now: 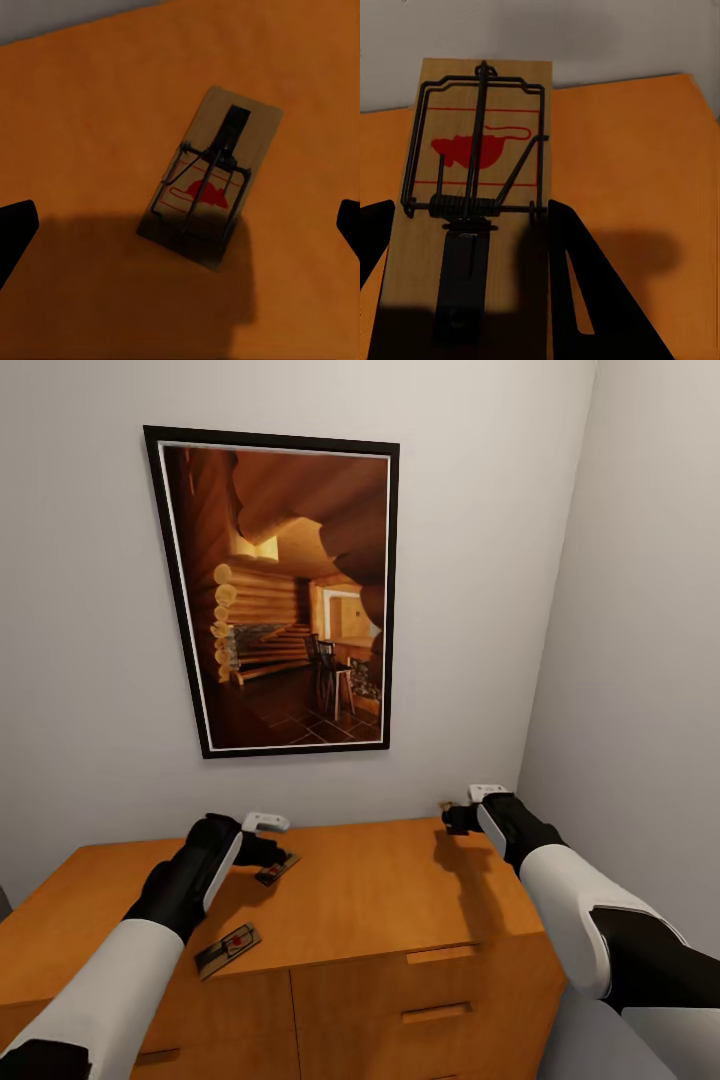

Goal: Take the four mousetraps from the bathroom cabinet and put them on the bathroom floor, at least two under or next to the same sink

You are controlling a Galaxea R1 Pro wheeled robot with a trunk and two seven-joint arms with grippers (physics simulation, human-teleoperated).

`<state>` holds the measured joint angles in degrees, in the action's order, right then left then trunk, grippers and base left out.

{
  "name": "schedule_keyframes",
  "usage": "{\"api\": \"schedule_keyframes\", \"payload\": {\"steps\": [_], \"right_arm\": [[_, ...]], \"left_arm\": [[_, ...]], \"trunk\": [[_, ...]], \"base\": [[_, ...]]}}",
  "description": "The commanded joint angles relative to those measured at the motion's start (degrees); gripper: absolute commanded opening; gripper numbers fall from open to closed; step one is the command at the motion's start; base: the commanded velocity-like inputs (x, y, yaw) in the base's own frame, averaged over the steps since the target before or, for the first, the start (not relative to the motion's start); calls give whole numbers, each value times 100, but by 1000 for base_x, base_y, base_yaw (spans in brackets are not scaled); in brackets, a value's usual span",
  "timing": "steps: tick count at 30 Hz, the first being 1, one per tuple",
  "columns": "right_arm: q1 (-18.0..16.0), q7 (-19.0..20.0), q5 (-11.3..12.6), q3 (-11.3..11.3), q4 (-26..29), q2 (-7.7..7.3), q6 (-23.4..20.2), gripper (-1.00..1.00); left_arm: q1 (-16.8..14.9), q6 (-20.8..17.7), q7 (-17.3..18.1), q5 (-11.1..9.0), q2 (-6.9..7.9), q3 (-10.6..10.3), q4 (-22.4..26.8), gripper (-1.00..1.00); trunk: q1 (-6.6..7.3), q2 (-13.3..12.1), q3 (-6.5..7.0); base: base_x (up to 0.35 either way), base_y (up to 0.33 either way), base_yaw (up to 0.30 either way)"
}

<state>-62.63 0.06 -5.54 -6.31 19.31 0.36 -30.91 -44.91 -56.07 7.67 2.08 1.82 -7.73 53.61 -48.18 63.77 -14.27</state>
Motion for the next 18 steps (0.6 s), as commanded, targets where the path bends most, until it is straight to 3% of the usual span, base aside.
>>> {"api": "schedule_keyframes", "payload": {"steps": [1, 7, 12, 13, 18], "right_arm": [[-4, 18, -42, -40, 25, 2, -33, -100], [-4, 39, -64, -22, 103, -16, -105, -100], [-4, 45, -95, -6, 121, -118, -232, -100], [-4, 45, -99, -5, 122, -128, -246, -100], [-4, 49, -110, -3, 125, -163, -289, -100]], "left_arm": [[-9, -16, 62, 58, -1, -13, -21, 100], [-23, -4, 255, 246, -19, -10, -53, 100], [-26, 9, 415, 405, -23, -10, -59, 100], [-26, 26, 1234, 1358, -23, -10, -60, 100], [-26, 230, 1243, 1377, -30, -9, -66, 100]], "trunk": [[0, 5, -8], [0, 5, -8], [0, 5, -8], [0, 5, -8], [0, 5, -8]], "base": [[0, 0, 0], [0, 0, 0], [0, 0, 0], [0, 0, 0], [0, 0, 0]]}}
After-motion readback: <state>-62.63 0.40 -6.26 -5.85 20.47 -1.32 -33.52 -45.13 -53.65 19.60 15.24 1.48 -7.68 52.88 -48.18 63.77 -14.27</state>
